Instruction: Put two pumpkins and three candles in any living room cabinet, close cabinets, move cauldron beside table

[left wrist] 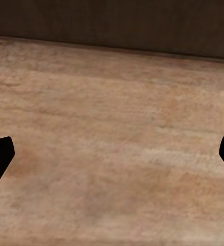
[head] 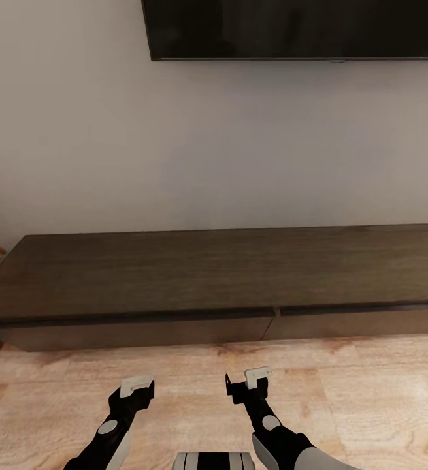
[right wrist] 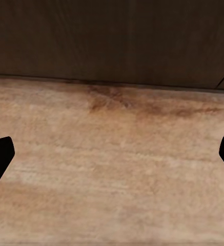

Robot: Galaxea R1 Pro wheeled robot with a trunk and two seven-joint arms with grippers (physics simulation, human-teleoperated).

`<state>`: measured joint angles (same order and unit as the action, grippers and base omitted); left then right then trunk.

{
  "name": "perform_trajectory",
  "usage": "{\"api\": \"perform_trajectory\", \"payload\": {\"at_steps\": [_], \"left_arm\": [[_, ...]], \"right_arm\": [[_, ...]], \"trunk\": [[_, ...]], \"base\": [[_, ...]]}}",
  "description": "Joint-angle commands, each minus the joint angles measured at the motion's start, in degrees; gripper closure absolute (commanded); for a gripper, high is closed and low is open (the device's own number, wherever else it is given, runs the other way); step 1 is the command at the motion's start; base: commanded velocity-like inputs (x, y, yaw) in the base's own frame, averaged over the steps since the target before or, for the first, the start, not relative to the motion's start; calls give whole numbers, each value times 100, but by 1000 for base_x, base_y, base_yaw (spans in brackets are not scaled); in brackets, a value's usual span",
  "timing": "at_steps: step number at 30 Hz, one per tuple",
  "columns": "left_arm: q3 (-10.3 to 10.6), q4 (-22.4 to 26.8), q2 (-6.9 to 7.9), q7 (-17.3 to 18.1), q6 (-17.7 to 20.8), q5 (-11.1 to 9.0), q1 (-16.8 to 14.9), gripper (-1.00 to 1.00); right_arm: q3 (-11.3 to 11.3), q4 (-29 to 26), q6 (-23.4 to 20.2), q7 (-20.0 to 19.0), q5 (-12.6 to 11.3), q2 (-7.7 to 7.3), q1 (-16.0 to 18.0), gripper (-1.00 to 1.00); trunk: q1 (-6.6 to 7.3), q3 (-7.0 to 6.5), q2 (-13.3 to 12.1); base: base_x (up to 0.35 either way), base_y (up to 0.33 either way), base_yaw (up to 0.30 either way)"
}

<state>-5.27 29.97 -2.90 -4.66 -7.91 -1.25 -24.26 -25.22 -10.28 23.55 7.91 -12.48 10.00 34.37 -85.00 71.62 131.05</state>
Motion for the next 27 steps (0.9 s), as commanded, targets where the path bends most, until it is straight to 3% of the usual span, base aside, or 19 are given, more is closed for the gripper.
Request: {"api": "perform_trajectory", "payload": {"at_steps": [1, 12, 27], "left_arm": [[0, 0, 0, 0, 0, 1, 0, -100], [2, -58, -7, 0, 1, -3, 0, -100], [22, -1160, -3, 3, -277, 20, 0, -100]], "right_arm": [[0, 3, 0, 0, 0, 0, 0, -100], [0, 13, 0, 0, 0, -5, 0, -100], [17, 379, 0, 1, -46, -50, -23, -100]], "trunk": [[0, 0, 0], [0, 0, 0], [0, 0, 0]], "base": [[0, 0, 0], [0, 0, 0], [0, 0, 0]]}}
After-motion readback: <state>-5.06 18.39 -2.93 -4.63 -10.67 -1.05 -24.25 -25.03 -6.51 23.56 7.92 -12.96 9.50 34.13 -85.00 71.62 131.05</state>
